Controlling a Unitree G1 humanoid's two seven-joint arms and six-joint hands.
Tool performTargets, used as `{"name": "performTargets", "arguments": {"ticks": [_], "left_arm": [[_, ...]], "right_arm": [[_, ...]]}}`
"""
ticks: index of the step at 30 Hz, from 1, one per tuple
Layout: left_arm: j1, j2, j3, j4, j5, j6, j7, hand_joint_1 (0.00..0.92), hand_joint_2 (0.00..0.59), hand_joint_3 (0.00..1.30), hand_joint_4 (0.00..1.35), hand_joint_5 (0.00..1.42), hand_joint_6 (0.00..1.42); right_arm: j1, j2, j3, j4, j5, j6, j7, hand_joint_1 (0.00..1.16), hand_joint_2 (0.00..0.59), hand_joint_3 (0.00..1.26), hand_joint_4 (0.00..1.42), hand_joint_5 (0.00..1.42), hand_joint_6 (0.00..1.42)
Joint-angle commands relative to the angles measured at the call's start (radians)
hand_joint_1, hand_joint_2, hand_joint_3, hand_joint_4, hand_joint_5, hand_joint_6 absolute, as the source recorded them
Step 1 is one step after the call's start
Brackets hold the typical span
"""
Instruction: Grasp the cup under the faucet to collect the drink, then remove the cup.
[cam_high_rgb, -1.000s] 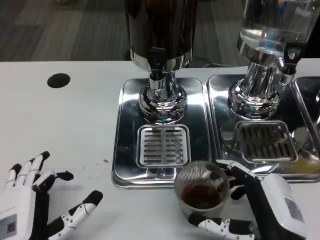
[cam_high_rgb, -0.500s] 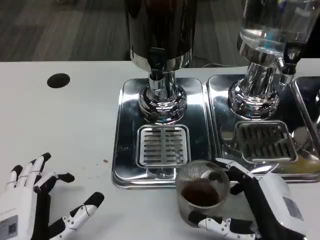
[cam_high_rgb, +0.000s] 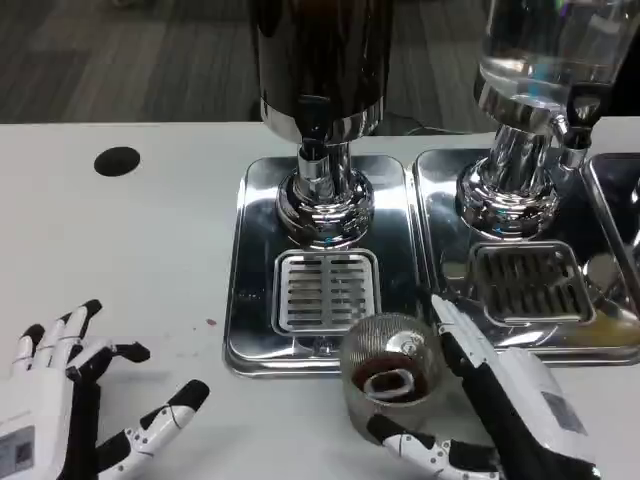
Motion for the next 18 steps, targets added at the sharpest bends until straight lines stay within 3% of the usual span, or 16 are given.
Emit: {"name": "performTargets", "arguments": {"ticks": [1,7,14,16,18], "left_arm": [[-0.011,0.012,0.000,-0.008,0.005,-0.001,-0.015,0.000,0.072,0.55,0.00,0.11,0.05],[-0.015,0.008,0.003,0.005,-0.007,-0.035,0.010,0.000,0.073,0.55,0.00,0.11,0.05],[-0.020,0.005,0.008,0.002,-0.008,-0.046,0.011,0.000,0.072,0.53,0.00,0.12,0.05],[-0.020,0.003,0.007,0.001,-0.005,-0.047,0.011,0.000,0.072,0.49,0.00,0.12,0.05],[-0.016,-0.004,0.006,-0.015,0.002,-0.032,0.009,0.000,0.067,0.47,0.00,0.12,0.04]], "right_arm": [[0.019,-0.013,-0.018,-0.051,0.047,-0.008,0.036,0.52,0.179,0.00,0.00,0.00,0.17],[0.053,-0.036,-0.041,-0.091,0.137,-0.029,0.094,0.51,0.174,0.00,0.00,0.00,0.15],[0.083,-0.037,-0.122,-0.100,0.266,-0.093,0.114,0.42,0.196,0.00,0.00,0.00,0.13],[0.085,-0.030,-0.150,-0.108,0.282,-0.114,0.103,0.33,0.250,0.00,0.00,0.00,0.06],[0.083,-0.012,-0.199,-0.131,0.284,-0.116,0.067,0.13,0.375,0.05,0.00,0.00,0.00]]}}
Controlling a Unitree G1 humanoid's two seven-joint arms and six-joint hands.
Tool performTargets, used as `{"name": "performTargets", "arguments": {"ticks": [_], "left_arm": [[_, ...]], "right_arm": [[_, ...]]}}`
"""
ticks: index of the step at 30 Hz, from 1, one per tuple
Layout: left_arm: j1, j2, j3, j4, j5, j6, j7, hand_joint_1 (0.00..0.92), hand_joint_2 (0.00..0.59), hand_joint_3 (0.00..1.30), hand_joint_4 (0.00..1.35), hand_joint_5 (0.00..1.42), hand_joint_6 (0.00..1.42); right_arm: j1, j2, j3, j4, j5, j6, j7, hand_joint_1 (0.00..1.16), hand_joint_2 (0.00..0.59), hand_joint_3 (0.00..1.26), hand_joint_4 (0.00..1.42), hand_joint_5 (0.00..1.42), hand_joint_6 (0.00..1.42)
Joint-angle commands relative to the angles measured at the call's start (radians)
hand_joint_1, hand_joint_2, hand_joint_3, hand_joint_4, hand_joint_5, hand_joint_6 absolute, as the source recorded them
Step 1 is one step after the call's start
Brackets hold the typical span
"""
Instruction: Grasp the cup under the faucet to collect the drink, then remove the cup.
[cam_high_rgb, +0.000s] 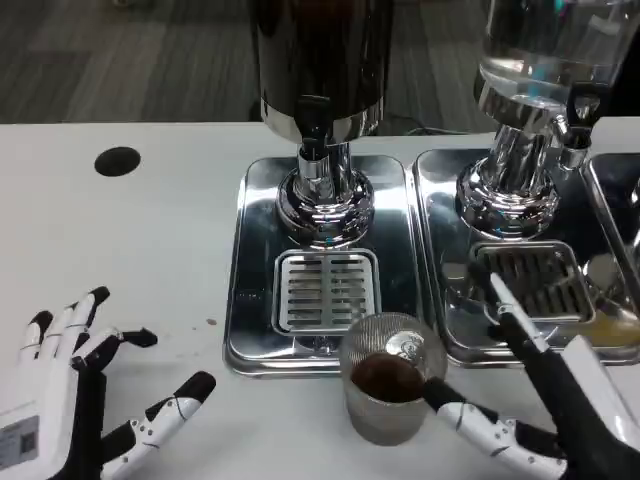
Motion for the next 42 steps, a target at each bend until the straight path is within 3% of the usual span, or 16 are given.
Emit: {"name": "performTargets", "arguments": {"ticks": [1,3,8,10,14,16,20,26,37,42], "left_arm": [[0.004,-0.011,0.004,-0.028,0.008,0.013,0.005,0.000,0.066,0.47,0.00,0.12,0.04],[0.008,-0.021,0.002,-0.047,0.014,0.025,0.004,0.000,0.062,0.43,0.00,0.12,0.04],[0.019,-0.033,-0.017,-0.067,0.042,0.034,0.012,0.000,0.071,0.32,0.00,0.11,0.05],[0.025,-0.038,-0.021,-0.061,0.045,0.028,0.017,0.000,0.082,0.27,0.00,0.10,0.04],[0.042,-0.037,-0.040,-0.053,0.069,0.017,0.040,0.000,0.116,0.20,0.00,0.09,0.03],[0.059,-0.043,-0.062,-0.059,0.089,0.018,0.050,0.000,0.125,0.18,0.00,0.09,0.02],[0.087,-0.066,-0.095,-0.085,0.139,0.056,0.073,0.000,0.128,0.17,0.00,0.09,0.01],[0.113,-0.063,-0.117,-0.144,0.215,0.126,0.062,0.000,0.129,0.15,0.00,0.08,0.01],[0.139,-0.067,-0.114,-0.142,0.196,0.124,0.081,0.000,0.129,0.15,0.00,0.08,0.01],[0.144,-0.063,-0.128,-0.168,0.249,0.161,0.079,0.000,0.130,0.14,0.00,0.07,0.00]], "right_arm": [[0.003,0.030,-0.086,-0.048,0.013,-0.027,-0.055,0.09,0.424,0.08,0.00,0.00,0.00],[-0.014,0.038,-0.115,-0.059,-0.027,0.011,-0.078,0.01,0.495,0.10,0.00,0.00,0.00],[-0.058,0.036,-0.146,-0.058,-0.198,0.081,-0.152,0.00,0.584,0.11,0.00,0.00,0.00],[-0.075,0.023,-0.130,-0.036,-0.360,0.121,-0.234,0.00,0.586,0.11,0.00,0.00,0.00],[-0.106,-0.004,-0.071,0.037,-0.609,0.217,-0.344,0.00,0.586,0.10,0.00,0.00,0.00],[-0.126,-0.018,-0.038,0.092,-0.685,0.265,-0.379,0.01,0.586,0.08,0.00,0.00,0.00],[-0.147,-0.046,-0.002,0.215,-0.688,0.262,-0.434,0.02,0.586,0.07,0.00,0.00,0.00],[-0.154,-0.093,0.044,0.259,-0.683,0.230,-0.532,0.10,0.586,0.00,0.00,0.00,0.00],[-0.159,-0.120,0.096,0.273,-0.690,0.248,-0.569,0.16,0.576,0.00,0.00,0.00,0.00],[-0.155,-0.124,0.106,0.278,-0.684,0.252,-0.572,0.16,0.556,0.00,0.00,0.00,0.00]]}}
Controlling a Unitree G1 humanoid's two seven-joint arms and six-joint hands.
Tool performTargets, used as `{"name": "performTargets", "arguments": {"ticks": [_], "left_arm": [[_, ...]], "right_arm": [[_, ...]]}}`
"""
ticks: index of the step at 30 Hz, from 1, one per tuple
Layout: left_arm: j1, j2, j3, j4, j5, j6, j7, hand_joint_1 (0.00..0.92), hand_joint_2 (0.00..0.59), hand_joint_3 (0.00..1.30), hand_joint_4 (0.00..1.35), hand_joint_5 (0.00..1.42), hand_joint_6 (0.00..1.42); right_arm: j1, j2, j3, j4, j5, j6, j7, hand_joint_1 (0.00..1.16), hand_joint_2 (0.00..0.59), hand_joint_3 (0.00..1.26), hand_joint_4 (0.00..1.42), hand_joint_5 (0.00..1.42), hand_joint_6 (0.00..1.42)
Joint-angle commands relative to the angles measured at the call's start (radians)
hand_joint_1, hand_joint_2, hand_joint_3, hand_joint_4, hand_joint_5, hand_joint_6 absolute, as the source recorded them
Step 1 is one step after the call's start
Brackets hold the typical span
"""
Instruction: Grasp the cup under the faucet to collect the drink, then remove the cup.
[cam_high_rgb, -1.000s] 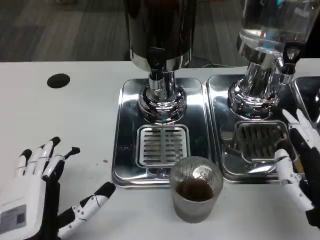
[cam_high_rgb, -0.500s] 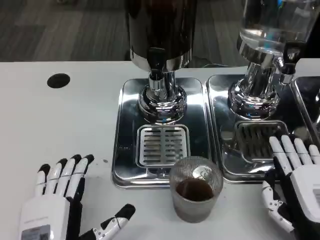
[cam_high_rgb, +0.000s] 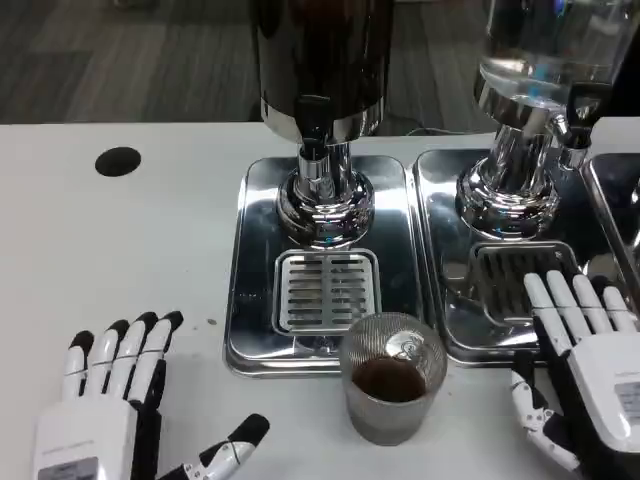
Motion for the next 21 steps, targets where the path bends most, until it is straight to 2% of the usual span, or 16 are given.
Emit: {"name": "performTargets", "arguments": {"ticks": [1,5,7,10,19,21], "left_arm": [[0.011,0.001,-0.018,-0.025,0.046,0.032,0.016,0.000,0.130,0.14,0.00,0.07,0.00],[0.016,-0.002,-0.022,-0.026,0.043,0.043,0.019,0.000,0.130,0.14,0.00,0.06,0.00],[0.016,-0.001,-0.024,-0.026,0.042,0.047,0.017,0.000,0.130,0.14,0.00,0.06,0.00],[0.017,0.001,-0.026,-0.031,0.042,0.051,0.017,0.000,0.127,0.15,0.00,0.06,0.00],[0.035,0.000,-0.029,-0.036,0.042,0.058,0.021,0.000,0.124,0.14,0.00,0.06,0.00],[0.042,-0.007,-0.034,-0.047,0.063,0.079,0.031,0.000,0.120,0.13,0.00,0.06,0.00]], "right_arm": [[0.003,-0.012,0.012,0.006,0.012,0.004,-0.020,0.16,0.555,0.00,0.00,0.00,0.00],[-0.003,-0.016,0.015,0.005,0.007,0.014,-0.024,0.30,0.494,0.00,0.00,0.00,0.00],[-0.015,-0.017,0.017,0.004,0.004,0.026,-0.017,0.33,0.484,0.00,0.00,0.00,0.00],[-0.025,-0.019,0.019,0.000,0.015,0.026,-0.013,0.34,0.484,0.00,0.00,0.00,0.00],[-0.031,-0.014,0.071,0.010,0.003,0.031,-0.018,0.34,0.491,0.00,0.00,0.00,0.00],[-0.028,-0.018,0.076,0.005,0.000,0.033,-0.025,0.36,0.465,0.01,0.00,0.00,0.00]]}}
